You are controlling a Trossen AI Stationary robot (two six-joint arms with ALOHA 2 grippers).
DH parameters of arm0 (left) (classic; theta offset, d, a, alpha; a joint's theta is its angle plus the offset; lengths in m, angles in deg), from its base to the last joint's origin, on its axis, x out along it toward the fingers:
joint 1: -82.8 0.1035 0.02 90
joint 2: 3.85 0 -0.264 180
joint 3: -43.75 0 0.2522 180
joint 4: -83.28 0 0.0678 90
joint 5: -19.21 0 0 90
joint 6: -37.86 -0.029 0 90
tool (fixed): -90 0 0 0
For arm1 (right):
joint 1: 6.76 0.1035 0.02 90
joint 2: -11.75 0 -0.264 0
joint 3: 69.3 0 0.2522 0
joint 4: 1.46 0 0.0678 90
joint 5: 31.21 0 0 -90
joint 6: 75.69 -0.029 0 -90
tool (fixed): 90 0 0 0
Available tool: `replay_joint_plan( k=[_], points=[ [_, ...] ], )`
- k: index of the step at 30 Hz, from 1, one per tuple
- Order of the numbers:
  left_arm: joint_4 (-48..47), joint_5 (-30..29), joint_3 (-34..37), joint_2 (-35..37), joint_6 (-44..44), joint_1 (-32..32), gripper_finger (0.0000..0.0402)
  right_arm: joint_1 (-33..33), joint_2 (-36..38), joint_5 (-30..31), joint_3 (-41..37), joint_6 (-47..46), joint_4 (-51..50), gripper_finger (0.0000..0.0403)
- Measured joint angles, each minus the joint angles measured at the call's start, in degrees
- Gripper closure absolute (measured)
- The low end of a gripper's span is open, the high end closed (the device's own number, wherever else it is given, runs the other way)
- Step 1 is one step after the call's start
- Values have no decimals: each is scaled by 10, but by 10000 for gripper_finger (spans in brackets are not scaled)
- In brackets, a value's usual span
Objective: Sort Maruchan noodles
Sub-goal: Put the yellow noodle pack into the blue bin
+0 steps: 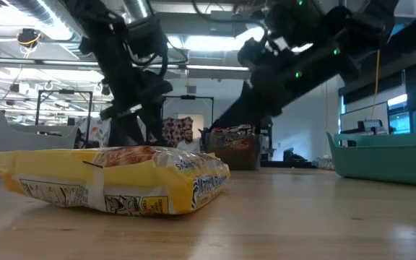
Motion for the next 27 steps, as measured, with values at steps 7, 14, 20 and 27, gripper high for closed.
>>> replay_joint_plan(
  k=[7,14,20,27],
  points=[
    [68,39,34,-3,-1,28,129,-25,-36,10,0,-12,19,178],
    [87,73,44,-20,5,21,129,-24,-72,3,0,-14,70,178],
    [94,96,44,-20,15,-6,129,-24,-74,21,0,0,54,178],
    [124,142,44,-20,30,-40,129,-24,-64,83,0,27,-9,178]
  ],
)
